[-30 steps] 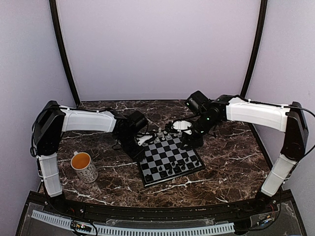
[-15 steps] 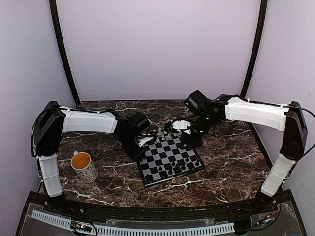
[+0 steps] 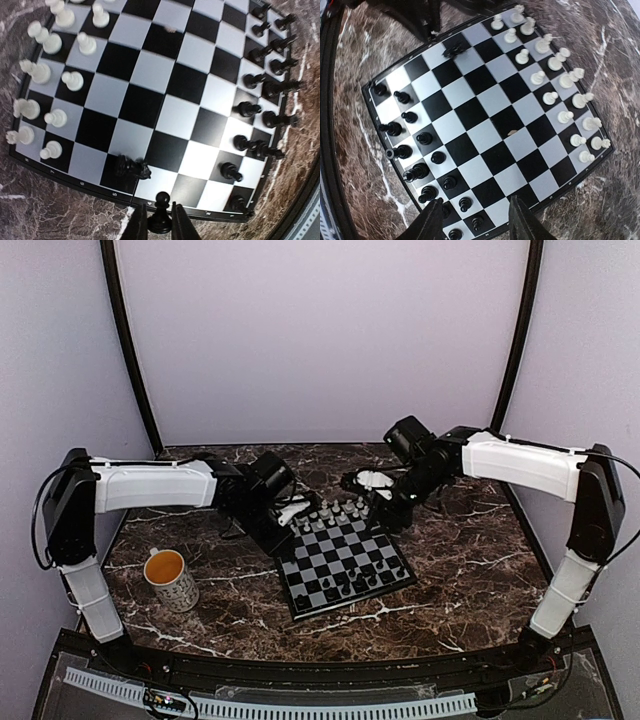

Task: Set up the chess pieces on the board
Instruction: Pick up the pawn from the chessboard, then pass from the left arm to the right

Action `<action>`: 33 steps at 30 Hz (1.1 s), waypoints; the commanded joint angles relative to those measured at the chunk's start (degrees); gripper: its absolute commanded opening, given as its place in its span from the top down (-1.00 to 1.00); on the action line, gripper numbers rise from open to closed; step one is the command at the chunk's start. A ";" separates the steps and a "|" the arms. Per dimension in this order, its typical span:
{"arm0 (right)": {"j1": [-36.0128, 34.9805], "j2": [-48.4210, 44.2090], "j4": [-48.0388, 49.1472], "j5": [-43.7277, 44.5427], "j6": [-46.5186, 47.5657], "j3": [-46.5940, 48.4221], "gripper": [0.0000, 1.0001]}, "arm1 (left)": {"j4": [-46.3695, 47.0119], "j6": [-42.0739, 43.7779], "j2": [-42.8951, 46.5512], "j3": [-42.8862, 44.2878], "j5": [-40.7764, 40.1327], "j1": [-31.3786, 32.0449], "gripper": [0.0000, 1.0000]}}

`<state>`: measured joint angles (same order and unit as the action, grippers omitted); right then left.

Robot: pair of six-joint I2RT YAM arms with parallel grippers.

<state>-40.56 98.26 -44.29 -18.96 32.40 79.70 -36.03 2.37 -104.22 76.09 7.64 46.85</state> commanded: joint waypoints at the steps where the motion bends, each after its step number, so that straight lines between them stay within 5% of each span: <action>1: 5.27 -1.32 6.17 -9.53 -8.62 3.01 -0.11 | 9.77 1.81 8.13 -3.46 4.62 0.32 0.78; 2: 5.60 -0.88 6.61 -10.29 -10.83 3.64 -0.67 | 12.70 2.15 9.67 -4.78 5.55 0.32 0.78; 3: 5.73 -0.20 6.78 -10.71 -12.49 4.48 -0.93 | 14.13 2.35 10.41 -5.46 6.25 0.33 0.77; 11: 5.52 12.25 -3.07 -32.66 -17.33 17.52 -0.97 | 26.86 3.92 18.34 -12.36 10.83 0.37 0.76; 17: 3.28 17.87 -3.56 -38.99 -21.14 21.50 -0.58 | 28.62 5.66 19.55 -14.14 9.28 0.72 0.75; 33: -0.28 21.22 -0.35 -44.49 -27.06 23.21 0.08 | 26.48 7.12 18.67 -13.16 8.69 1.43 0.74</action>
<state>-40.21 118.21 -45.82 -61.47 6.59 100.62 -9.34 8.32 -86.80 62.83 16.60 47.88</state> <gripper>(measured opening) 0.487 0.157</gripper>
